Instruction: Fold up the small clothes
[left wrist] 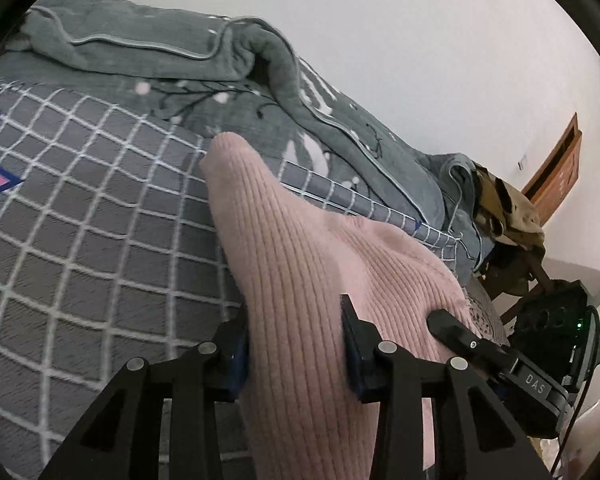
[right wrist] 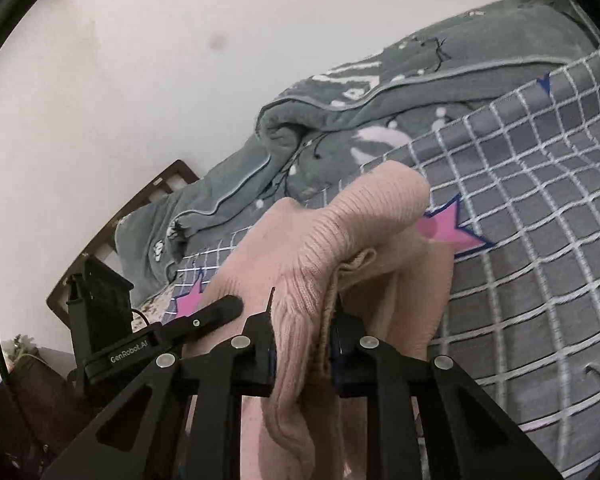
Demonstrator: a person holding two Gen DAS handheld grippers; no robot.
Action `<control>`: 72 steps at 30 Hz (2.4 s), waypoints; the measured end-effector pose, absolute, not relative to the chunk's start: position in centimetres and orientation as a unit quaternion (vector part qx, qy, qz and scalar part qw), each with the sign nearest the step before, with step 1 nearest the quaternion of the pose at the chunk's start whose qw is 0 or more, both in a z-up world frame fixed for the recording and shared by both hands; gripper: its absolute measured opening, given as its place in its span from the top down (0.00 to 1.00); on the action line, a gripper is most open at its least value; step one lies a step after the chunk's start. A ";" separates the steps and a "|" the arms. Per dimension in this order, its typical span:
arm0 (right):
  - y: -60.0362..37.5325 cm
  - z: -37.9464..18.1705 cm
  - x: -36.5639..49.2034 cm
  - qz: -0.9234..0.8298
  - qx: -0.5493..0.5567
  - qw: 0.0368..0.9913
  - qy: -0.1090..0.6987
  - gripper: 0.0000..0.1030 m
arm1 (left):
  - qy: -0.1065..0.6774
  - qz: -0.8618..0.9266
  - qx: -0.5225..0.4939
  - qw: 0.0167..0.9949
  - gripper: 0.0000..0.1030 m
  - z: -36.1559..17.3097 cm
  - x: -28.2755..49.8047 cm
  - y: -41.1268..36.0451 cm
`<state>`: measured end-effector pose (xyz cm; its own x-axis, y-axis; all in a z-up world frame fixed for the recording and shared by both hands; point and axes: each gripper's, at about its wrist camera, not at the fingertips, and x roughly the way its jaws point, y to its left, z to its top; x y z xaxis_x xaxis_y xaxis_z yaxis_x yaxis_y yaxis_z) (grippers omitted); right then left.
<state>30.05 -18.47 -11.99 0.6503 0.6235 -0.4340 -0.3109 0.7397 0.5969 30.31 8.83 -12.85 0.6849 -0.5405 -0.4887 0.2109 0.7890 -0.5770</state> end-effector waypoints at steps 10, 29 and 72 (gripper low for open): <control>-15.4 -14.1 30.5 0.228 0.149 0.884 0.379 0.70 | 0.376 -0.162 -0.220 0.885 0.52 -14.6 29.9 10.6; -14.6 -13.6 30.4 0.178 0.087 0.927 0.320 0.84 | 0.346 -0.120 -0.159 0.917 0.30 -13.5 28.1 12.7; -16.0 -13.6 28.6 0.152 0.060 0.934 0.318 0.85 | 0.330 -0.133 -0.113 0.928 0.28 -12.8 26.6 10.6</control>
<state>28.55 -15.99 -13.59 0.7516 0.3223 -0.5756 -0.2460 0.9465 0.2087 26.62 10.64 -12.84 0.7463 -0.3217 -0.5827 0.1723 0.9390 -0.2977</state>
